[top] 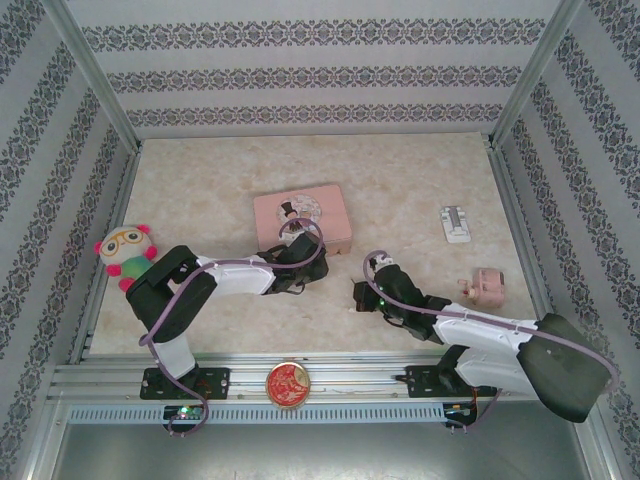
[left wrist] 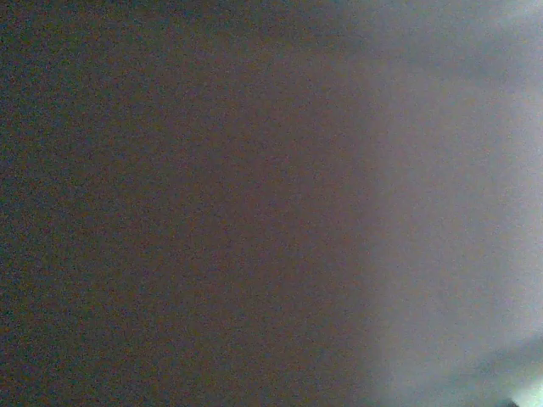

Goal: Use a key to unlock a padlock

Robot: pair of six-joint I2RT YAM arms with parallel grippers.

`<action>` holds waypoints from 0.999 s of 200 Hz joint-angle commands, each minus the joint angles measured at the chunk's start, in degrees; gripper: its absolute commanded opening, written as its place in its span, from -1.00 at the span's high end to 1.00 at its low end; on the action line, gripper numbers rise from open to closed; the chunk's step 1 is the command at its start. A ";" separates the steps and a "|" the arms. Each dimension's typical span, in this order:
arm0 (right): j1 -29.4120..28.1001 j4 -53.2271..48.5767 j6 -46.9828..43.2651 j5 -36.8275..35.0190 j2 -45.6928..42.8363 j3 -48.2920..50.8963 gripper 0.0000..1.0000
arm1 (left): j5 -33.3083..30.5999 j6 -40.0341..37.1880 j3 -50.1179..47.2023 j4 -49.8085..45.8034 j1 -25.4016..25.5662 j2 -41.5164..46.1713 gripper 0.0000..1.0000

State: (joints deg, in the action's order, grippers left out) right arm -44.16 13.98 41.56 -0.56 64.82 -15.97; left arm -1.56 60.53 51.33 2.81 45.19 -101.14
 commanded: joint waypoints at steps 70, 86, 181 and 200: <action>-2.77 16.64 -4.85 2.37 12.79 -2.19 1.00 | 9.66 8.63 0.31 11.94 -1.73 -1.05 0.76; -4.31 19.24 -5.15 0.62 15.49 -2.80 1.00 | 9.98 9.90 0.13 12.60 -1.85 -1.42 0.76; -6.21 27.76 -4.03 -5.15 20.63 -1.92 1.00 | 12.43 12.59 -0.79 15.65 -2.43 -3.47 0.76; -6.20 27.99 -4.04 -6.14 20.59 -1.96 1.00 | 13.11 13.12 -0.88 16.05 -2.47 -3.92 0.75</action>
State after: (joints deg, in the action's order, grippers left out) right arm -49.78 39.27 37.54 -4.08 84.88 -17.78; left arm 4.54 68.23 51.11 13.78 43.00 -103.24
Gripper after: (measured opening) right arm 0.051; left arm 0.292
